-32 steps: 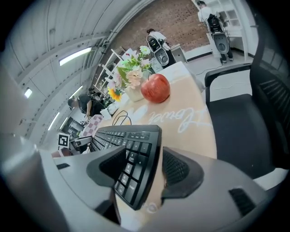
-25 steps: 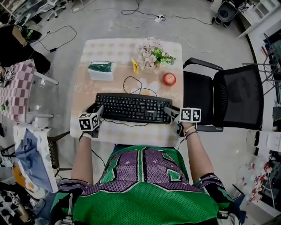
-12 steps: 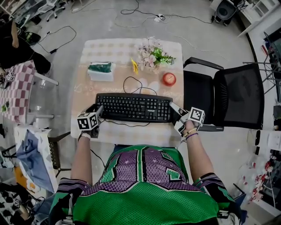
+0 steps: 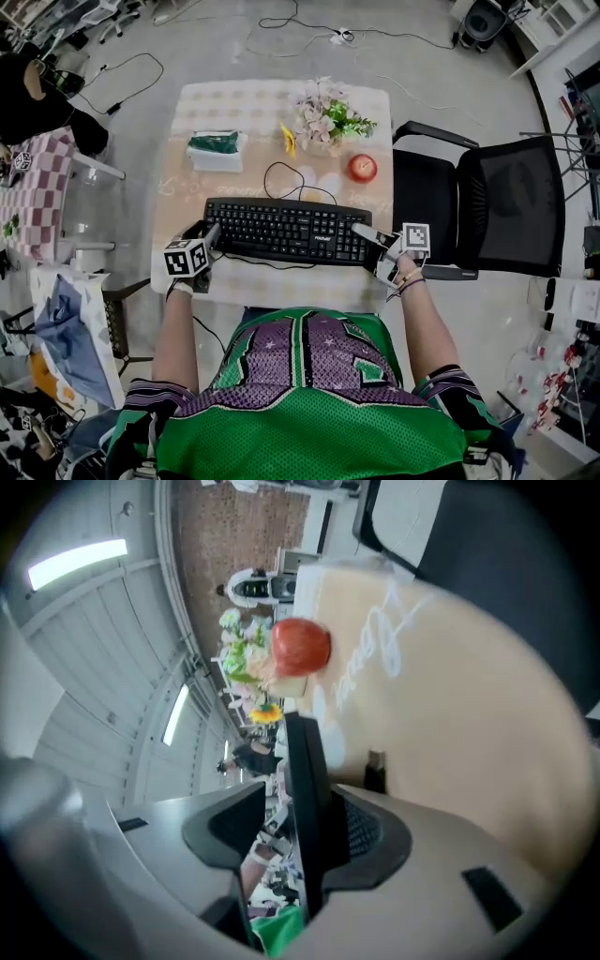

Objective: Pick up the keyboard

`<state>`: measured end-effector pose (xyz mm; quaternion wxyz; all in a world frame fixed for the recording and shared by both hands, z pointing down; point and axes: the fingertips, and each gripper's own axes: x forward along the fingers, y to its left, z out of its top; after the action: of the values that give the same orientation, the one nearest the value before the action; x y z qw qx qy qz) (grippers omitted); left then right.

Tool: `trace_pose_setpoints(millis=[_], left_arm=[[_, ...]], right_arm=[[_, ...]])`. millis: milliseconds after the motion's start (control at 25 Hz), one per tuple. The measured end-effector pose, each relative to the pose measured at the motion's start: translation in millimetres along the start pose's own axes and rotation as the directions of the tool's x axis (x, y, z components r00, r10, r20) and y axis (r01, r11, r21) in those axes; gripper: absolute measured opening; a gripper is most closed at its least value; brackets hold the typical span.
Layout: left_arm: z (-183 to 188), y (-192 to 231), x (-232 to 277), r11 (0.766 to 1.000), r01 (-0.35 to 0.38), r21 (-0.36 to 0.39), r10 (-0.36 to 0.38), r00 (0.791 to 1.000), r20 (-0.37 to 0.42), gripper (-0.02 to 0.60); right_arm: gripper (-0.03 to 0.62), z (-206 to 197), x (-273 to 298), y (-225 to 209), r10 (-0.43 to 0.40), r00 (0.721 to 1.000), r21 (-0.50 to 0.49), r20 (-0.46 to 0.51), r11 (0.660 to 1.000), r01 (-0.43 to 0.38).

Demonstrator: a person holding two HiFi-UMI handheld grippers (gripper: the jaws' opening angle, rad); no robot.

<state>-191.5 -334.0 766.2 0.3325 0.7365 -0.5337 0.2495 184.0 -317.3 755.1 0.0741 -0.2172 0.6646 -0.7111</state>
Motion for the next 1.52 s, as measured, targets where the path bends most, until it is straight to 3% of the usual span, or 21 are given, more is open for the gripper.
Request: trace_pose_setpoints(millis=[80, 160, 480, 680, 880, 1160, 1520], left_arm=[[1.1, 0.1, 1.7, 1.0, -0.003, 0.003, 0.003, 1.0, -0.001, 0.21], [1.1, 1.8, 1.9, 1.0, -0.008, 0.004, 0.008, 1.0, -0.005, 0.21], [2.0, 3.9, -0.2, 1.0, 0.001, -0.01, -0.001, 1.0, 0.008, 0.21], [1.3, 4.5, -1.7, 0.999, 0.039, -0.009, -0.038, 0.999, 0.016, 0.21], [-0.3, 7.8, -5.6, 0.998, 0.06, 0.001, -0.06, 0.998, 0.003, 0.21], [15.0, 13.5, -34.5, 0.996, 0.086, 0.023, -0.087, 0.995, 0.044, 0.21], [38.9, 2.6, -66.9, 0.985, 0.15, 0.089, -0.158, 0.983, 0.097, 0.177]], right_arm=[[0.202, -22.3, 21.0, 4.0, -0.036, 0.991, -0.09, -0.131, 0.996, 0.024], [0.195, -34.8, 30.0, 1.9, -0.091, 0.978, -0.127, -0.187, 0.99, 0.067], [0.103, -35.2, 29.8, 6.9, -0.096, 0.978, -0.15, -0.185, 0.986, 0.068], [0.087, -35.0, 27.1, 17.1, -0.133, 0.975, -0.225, -0.179, 0.97, 0.091], [0.084, -43.2, 27.0, 33.4, -0.108, 0.983, -0.239, -0.15, 0.969, 0.07], [0.083, -54.4, 16.0, 48.4, -0.161, 0.985, -0.3, -0.065, 0.944, 0.135], [0.08, -84.6, 16.8, 93.4, -0.106, 0.994, -0.422, 0.03, 0.9, 0.109]])
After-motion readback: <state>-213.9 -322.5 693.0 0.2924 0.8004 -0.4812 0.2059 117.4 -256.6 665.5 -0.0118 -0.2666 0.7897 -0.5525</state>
